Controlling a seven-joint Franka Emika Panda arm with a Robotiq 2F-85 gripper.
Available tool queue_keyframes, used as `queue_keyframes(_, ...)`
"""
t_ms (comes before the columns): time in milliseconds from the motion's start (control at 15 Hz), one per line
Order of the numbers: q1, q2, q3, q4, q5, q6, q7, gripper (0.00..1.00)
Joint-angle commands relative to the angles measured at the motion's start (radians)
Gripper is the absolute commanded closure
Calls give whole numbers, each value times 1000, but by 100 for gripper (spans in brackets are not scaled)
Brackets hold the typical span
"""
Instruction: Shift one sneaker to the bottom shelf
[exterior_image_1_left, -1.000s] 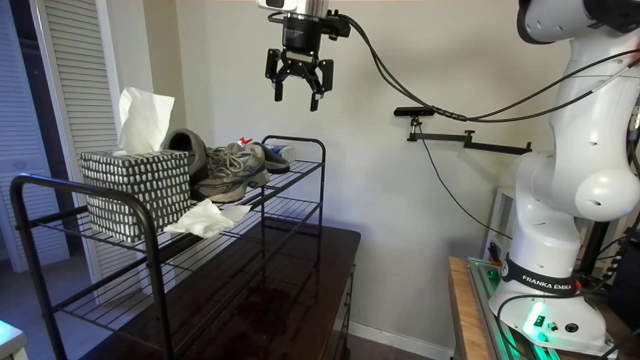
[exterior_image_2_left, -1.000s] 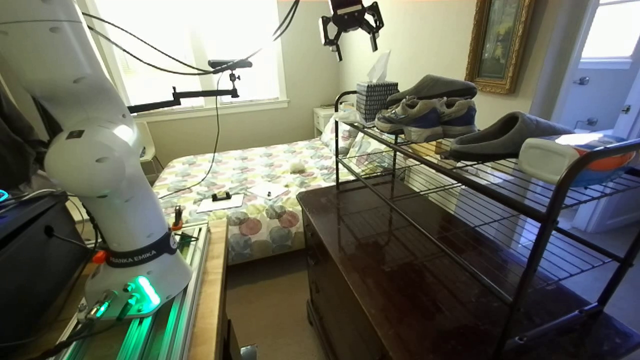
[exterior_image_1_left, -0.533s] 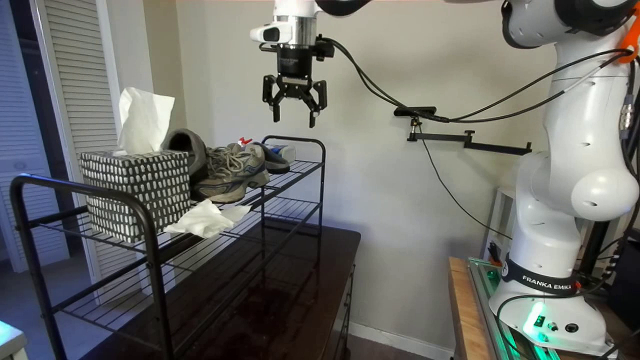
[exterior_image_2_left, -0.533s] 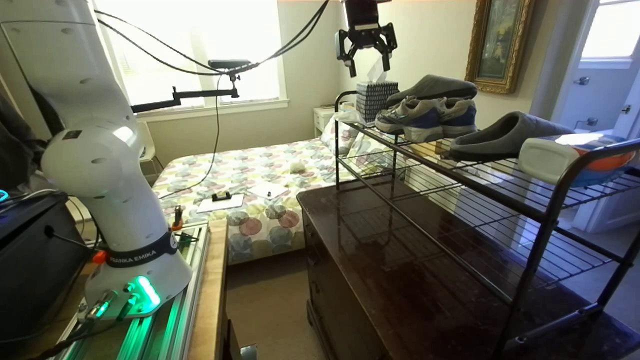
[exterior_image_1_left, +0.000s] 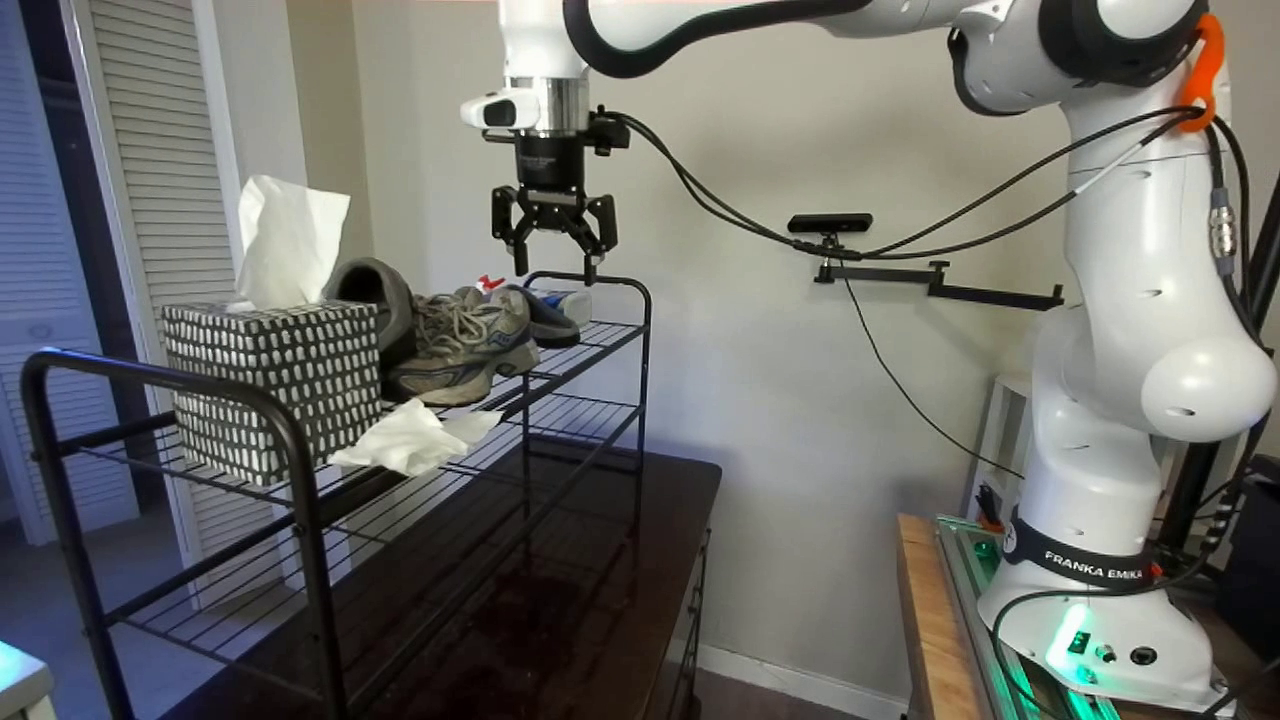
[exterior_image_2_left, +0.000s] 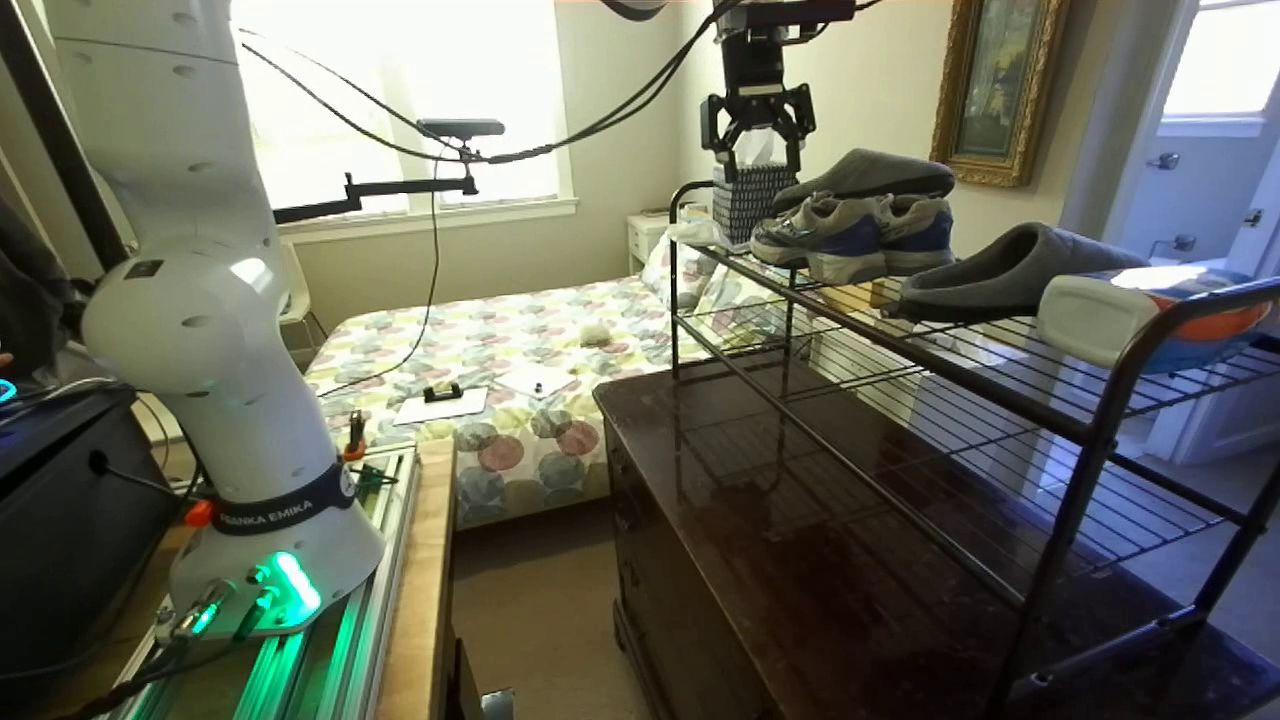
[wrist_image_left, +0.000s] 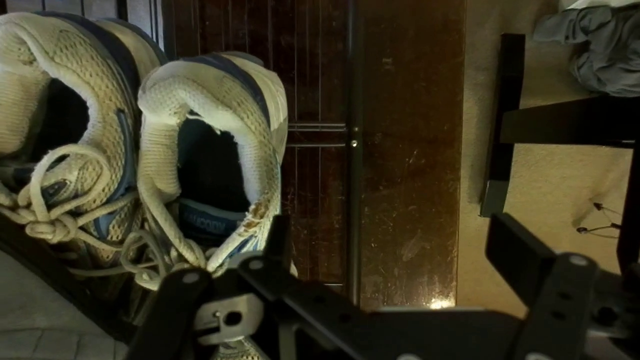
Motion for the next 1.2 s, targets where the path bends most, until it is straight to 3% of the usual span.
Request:
queue_keyframes(0, -1, 74, -6, 108, -58, -25, 43, 0)
queue_keyframes(533, -4, 176, -22, 241, -73, -53, 52, 0)
queue_keyframes(1133, -9, 261, -25, 317, -60, -106, 39, 0)
